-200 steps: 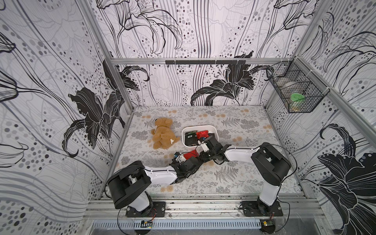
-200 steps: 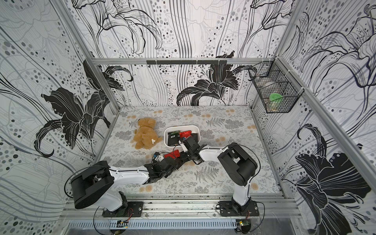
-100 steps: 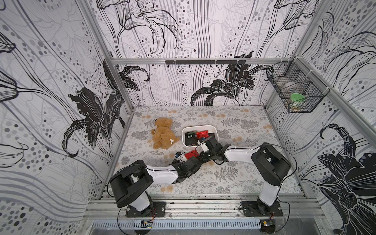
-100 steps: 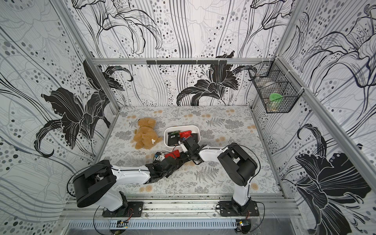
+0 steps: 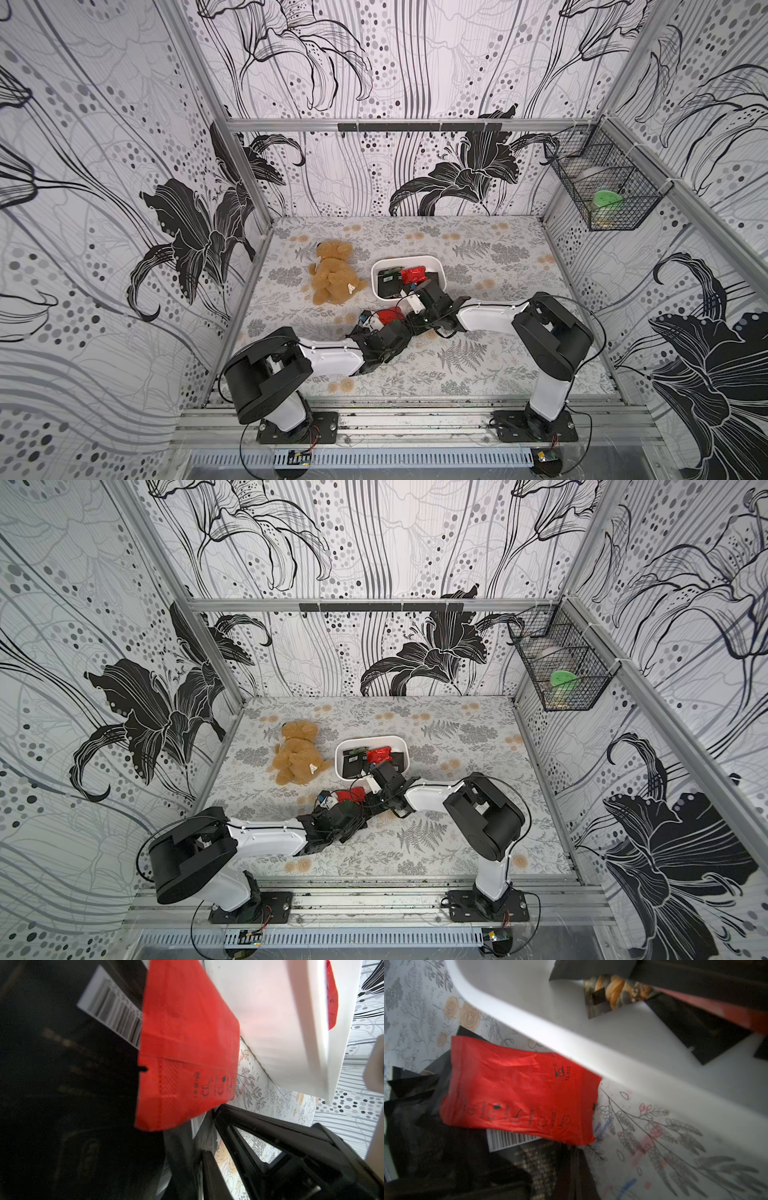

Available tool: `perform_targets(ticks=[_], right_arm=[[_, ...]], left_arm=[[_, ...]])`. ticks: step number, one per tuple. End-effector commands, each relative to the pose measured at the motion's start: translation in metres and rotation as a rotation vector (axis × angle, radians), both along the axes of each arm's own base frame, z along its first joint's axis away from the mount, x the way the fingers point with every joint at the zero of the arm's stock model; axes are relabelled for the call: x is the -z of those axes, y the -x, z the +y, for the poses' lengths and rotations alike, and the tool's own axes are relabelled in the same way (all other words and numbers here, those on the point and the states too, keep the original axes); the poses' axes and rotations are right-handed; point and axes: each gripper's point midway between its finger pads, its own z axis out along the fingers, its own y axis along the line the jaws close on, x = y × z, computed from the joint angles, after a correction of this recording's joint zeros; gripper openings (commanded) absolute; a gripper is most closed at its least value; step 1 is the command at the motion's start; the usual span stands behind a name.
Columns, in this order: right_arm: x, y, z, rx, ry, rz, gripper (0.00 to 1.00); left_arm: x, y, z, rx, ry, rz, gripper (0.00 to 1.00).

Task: Put the tea bags into the storage box
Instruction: Pick up the tea bag from the center of the board.

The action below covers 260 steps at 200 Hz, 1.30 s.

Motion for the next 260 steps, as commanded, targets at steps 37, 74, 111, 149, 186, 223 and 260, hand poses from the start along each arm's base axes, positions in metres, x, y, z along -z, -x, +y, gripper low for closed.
perform_targets(ticks=[37, 74, 111, 149, 186, 223, 260], right_arm=[[-0.004, 0.006, -0.005, -0.014, 0.013, -0.014, 0.01], [-0.013, -0.002, -0.017, 0.044, 0.035, -0.080, 0.01], [-0.042, -0.011, -0.034, 0.137, 0.011, -0.191, 0.02], [-0.072, -0.014, -0.056, 0.240, -0.035, -0.306, 0.08], [-0.092, -0.014, -0.075, 0.313, -0.069, -0.391, 0.13], [-0.103, -0.012, -0.086, 0.349, -0.094, -0.432, 0.16], [-0.105, -0.012, -0.087, 0.358, -0.105, -0.441, 0.22]], left_arm=[[-0.015, 0.008, -0.001, 0.021, 0.045, -0.022, 0.06], [-0.024, 0.016, 0.005, 0.035, 0.038, -0.033, 0.00], [-0.040, 0.025, 0.023, 0.050, -0.018, -0.061, 0.00], [-0.080, 0.019, 0.046, 0.061, -0.193, -0.123, 0.00], [-0.125, 0.002, 0.034, 0.083, -0.205, -0.234, 0.00], [-0.162, -0.029, 0.019, 0.071, -0.205, -0.332, 0.00], [-0.169, -0.073, 0.000, 0.095, -0.153, -0.332, 0.00]])
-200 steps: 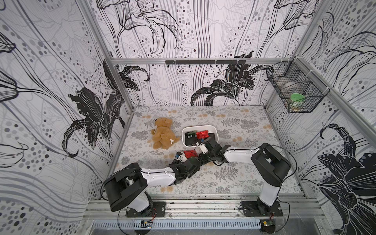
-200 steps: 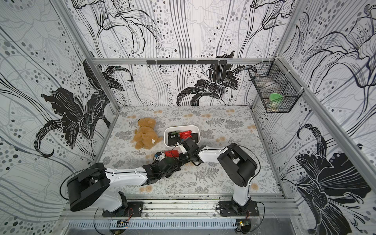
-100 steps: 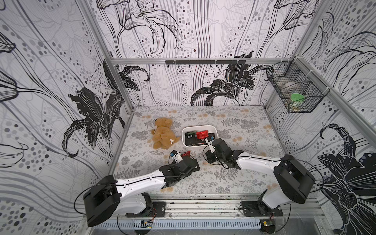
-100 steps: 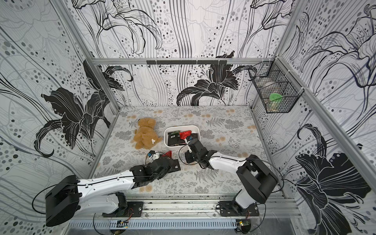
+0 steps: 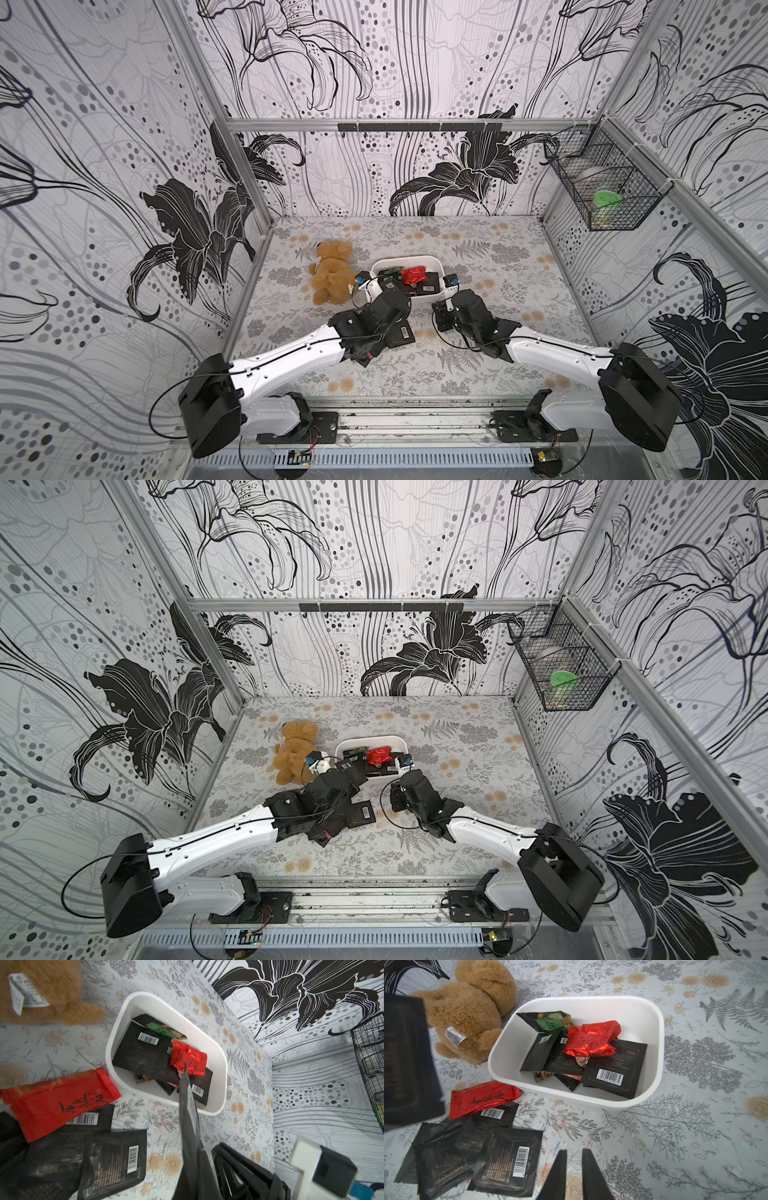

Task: Put the tea bags into the storage box
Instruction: Place the tea bag in the storage box.

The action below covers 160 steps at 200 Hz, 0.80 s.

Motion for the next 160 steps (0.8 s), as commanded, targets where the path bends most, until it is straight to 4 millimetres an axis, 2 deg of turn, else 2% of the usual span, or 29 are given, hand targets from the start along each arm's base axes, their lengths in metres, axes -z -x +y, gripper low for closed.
perform_targets(ticks=[1, 32, 73, 105, 160], right_arm=[[-0.008, -0.002, -0.001, 0.022, -0.025, -0.032, 0.22], [-0.005, -0.001, 0.008, -0.021, -0.030, -0.016, 0.23], [-0.011, 0.001, 0.009, -0.035, -0.042, -0.033, 0.24], [-0.012, 0.001, 0.007, -0.029, -0.039, -0.041, 0.26], [-0.010, 0.000, 0.009, -0.041, -0.037, -0.038, 0.26]], left_arm=[[-0.009, -0.027, -0.016, 0.049, 0.007, -0.032, 0.00], [0.000, -0.056, -0.036, 0.061, -0.043, -0.013, 0.00], [0.025, -0.089, -0.039, 0.010, -0.088, 0.040, 0.00], [0.039, -0.104, -0.044, 0.008, -0.068, 0.050, 0.02], [0.058, -0.121, -0.037, -0.012, -0.073, 0.064, 0.03]])
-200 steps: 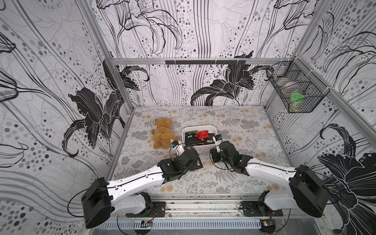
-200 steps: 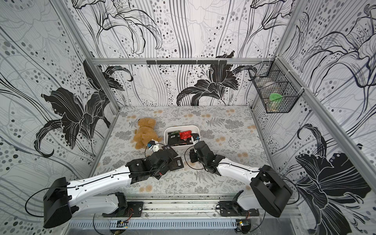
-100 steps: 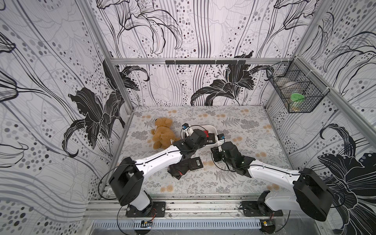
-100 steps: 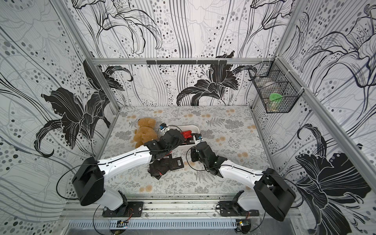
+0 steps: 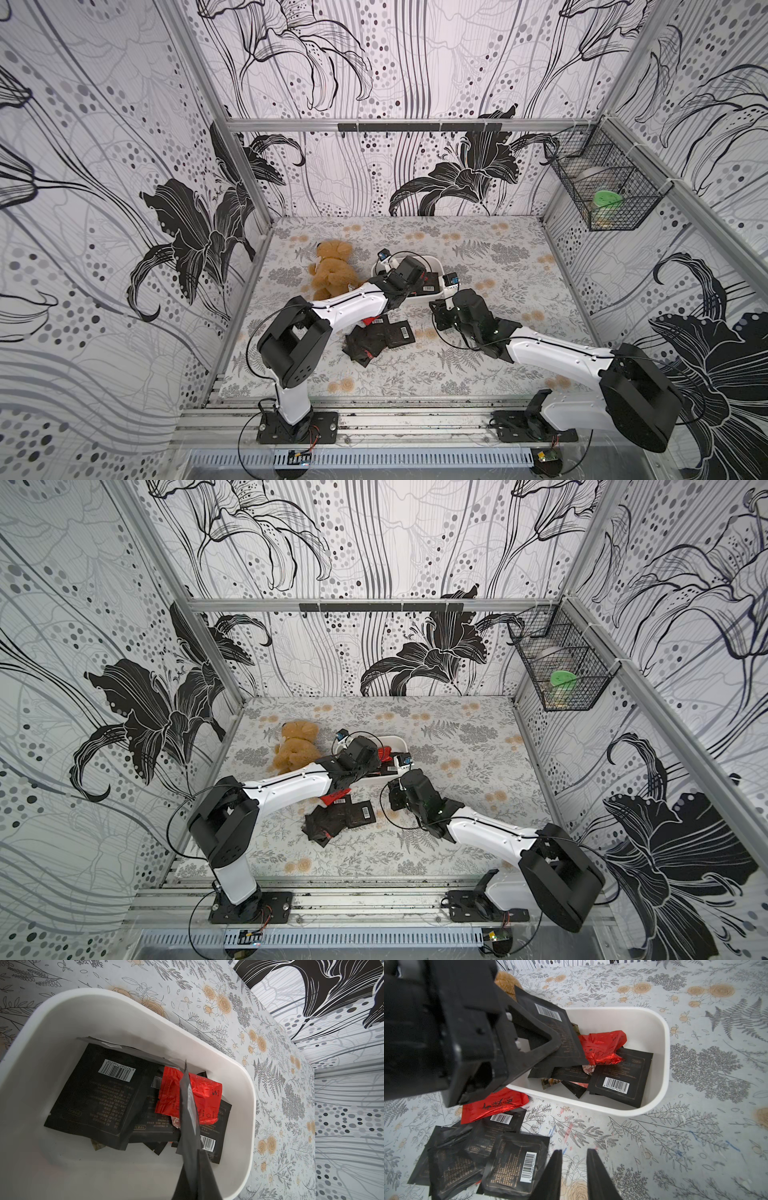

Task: Put the tea bags into the storage box
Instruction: Place the tea bag in the storage box.

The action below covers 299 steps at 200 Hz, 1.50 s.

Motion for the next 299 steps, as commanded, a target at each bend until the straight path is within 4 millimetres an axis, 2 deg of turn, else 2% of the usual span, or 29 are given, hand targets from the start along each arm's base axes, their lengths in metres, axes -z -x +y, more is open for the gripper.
perform_targets(ticks=[1, 33, 41, 54, 76, 98, 131, 200, 232, 264, 299], right_arm=[[-0.003, 0.001, 0.003, -0.019, -0.004, -0.017, 0.26], [-0.001, 0.001, 0.005, -0.026, 0.000, -0.010, 0.25], [-0.001, 0.002, 0.006, -0.030, 0.000, -0.010, 0.26], [-0.001, 0.001, 0.007, -0.037, -0.002, -0.009, 0.26], [0.000, 0.002, 0.009, -0.047, 0.002, -0.003, 0.26], [0.000, 0.002, 0.009, -0.051, -0.001, -0.007, 0.26], [0.000, 0.004, 0.014, -0.073, -0.009, 0.002, 0.26], [0.005, 0.012, 0.034, -0.185, -0.039, 0.038, 0.26], [0.015, 0.016, 0.046, -0.239, -0.031, 0.099, 0.25], [0.037, 0.025, 0.053, -0.282, -0.002, 0.196, 0.22], [0.061, 0.025, 0.062, -0.304, 0.038, 0.293, 0.18]], left_arm=[[-0.011, -0.015, -0.005, 0.004, 0.031, -0.047, 0.03], [-0.003, -0.020, -0.009, 0.015, 0.036, -0.050, 0.06], [-0.002, -0.022, -0.010, 0.020, 0.037, -0.046, 0.10], [0.000, -0.023, -0.015, 0.040, 0.043, -0.040, 0.22], [0.003, -0.021, -0.016, 0.054, 0.053, -0.044, 0.32], [0.004, -0.017, -0.011, 0.057, 0.046, -0.028, 0.38], [-0.009, -0.004, 0.002, 0.053, 0.045, -0.042, 0.48], [-0.028, 0.051, 0.034, 0.050, 0.177, -0.071, 0.58], [-0.030, 0.083, 0.058, 0.011, 0.142, -0.064, 0.59], [-0.018, 0.121, 0.062, 0.038, 0.088, -0.031, 0.52], [0.011, 0.148, 0.066, 0.049, 0.078, 0.029, 0.50]])
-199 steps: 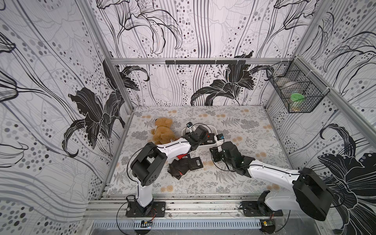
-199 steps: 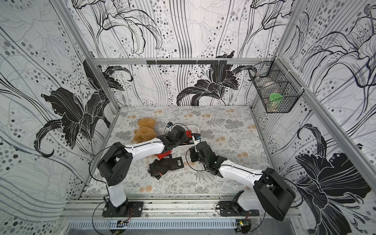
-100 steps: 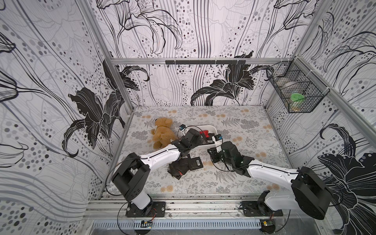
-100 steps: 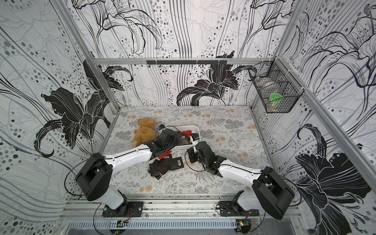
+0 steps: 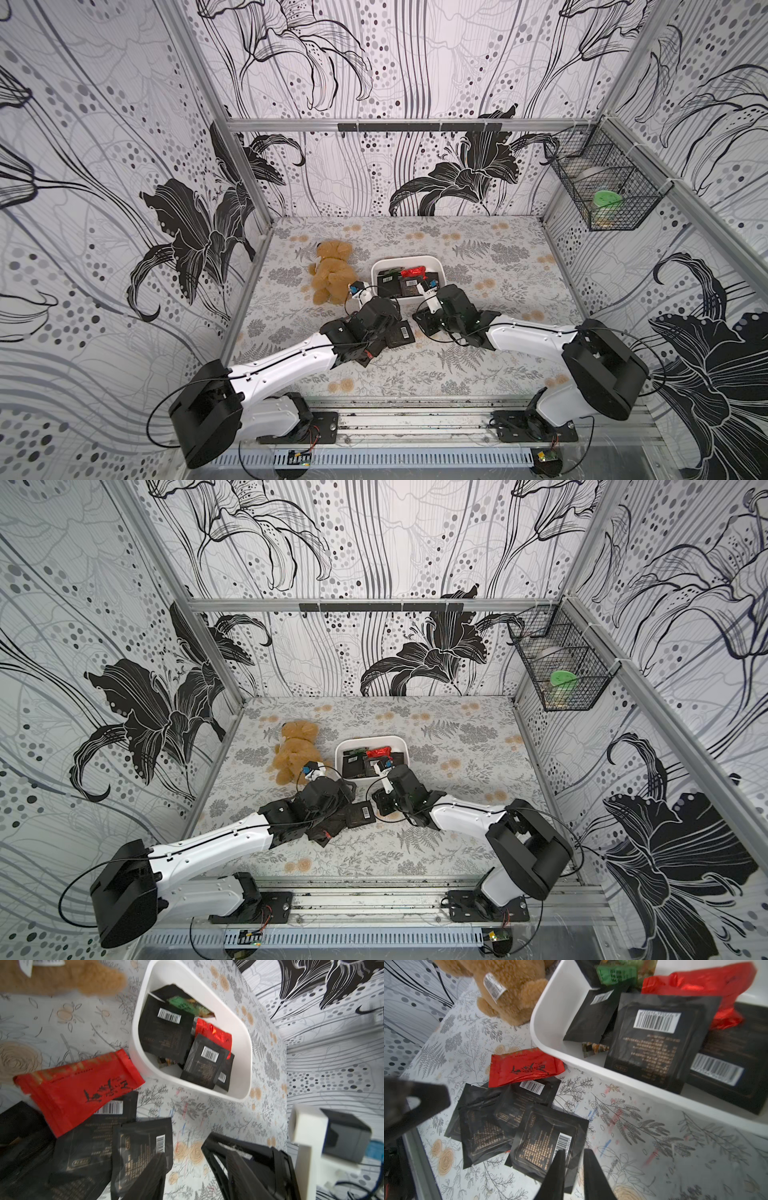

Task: Put the tea bags into the storage box
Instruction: Pick up the tea bag from the center of the board.

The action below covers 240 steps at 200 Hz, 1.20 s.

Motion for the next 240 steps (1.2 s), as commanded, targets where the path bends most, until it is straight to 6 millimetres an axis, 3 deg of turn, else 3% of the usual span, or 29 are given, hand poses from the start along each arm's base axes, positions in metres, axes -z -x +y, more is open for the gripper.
perform_targets(ticks=[1, 48, 162, 240], right_arm=[[0.016, 0.007, 0.009, -0.054, 0.043, 0.078, 0.17], [0.043, 0.007, 0.014, -0.064, 0.110, 0.152, 0.11], [0.059, 0.005, 0.016, -0.068, 0.165, 0.187, 0.06], [0.066, 0.005, 0.018, -0.069, 0.186, 0.204, 0.04]], left_arm=[[0.028, 0.015, 0.017, -0.042, -0.040, 0.053, 0.49], [0.055, 0.027, 0.021, -0.041, -0.009, 0.096, 0.46], [0.088, 0.036, -0.001, 0.034, -0.027, 0.172, 0.44], [0.110, 0.035, 0.004, 0.029, -0.132, 0.208, 0.43]])
